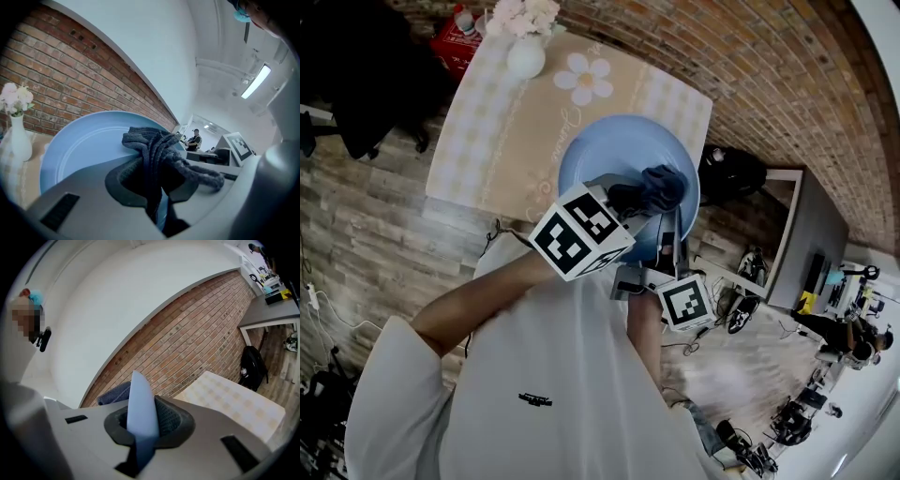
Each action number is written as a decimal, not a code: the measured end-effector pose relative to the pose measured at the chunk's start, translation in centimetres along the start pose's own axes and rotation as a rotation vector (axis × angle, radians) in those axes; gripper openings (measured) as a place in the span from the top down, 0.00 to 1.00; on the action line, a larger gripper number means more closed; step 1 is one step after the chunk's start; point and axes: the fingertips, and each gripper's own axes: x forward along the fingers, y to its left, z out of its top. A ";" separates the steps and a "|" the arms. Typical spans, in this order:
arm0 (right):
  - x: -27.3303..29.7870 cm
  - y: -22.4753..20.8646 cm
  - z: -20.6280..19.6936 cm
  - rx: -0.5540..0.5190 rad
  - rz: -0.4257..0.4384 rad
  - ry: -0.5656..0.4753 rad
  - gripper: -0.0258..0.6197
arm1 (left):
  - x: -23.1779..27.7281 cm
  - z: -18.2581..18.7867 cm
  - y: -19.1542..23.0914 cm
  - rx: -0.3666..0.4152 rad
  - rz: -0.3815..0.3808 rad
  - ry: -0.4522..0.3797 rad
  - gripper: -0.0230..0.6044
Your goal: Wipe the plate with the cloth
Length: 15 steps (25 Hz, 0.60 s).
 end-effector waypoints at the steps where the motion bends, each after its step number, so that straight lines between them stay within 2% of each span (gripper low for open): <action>1: 0.1 -0.1 0.0 0.004 -0.005 0.000 0.87 | -0.1 -0.4 -0.2 -0.011 -0.009 0.007 0.87; 5: 0.4 -0.5 0.1 0.013 -0.016 0.002 0.87 | -0.3 -1.7 -0.2 -0.028 -0.017 0.017 0.87; 15: 0.4 -0.1 -0.3 0.011 0.017 0.017 0.87 | -1.0 -1.7 2.4 -0.026 0.072 -0.015 0.87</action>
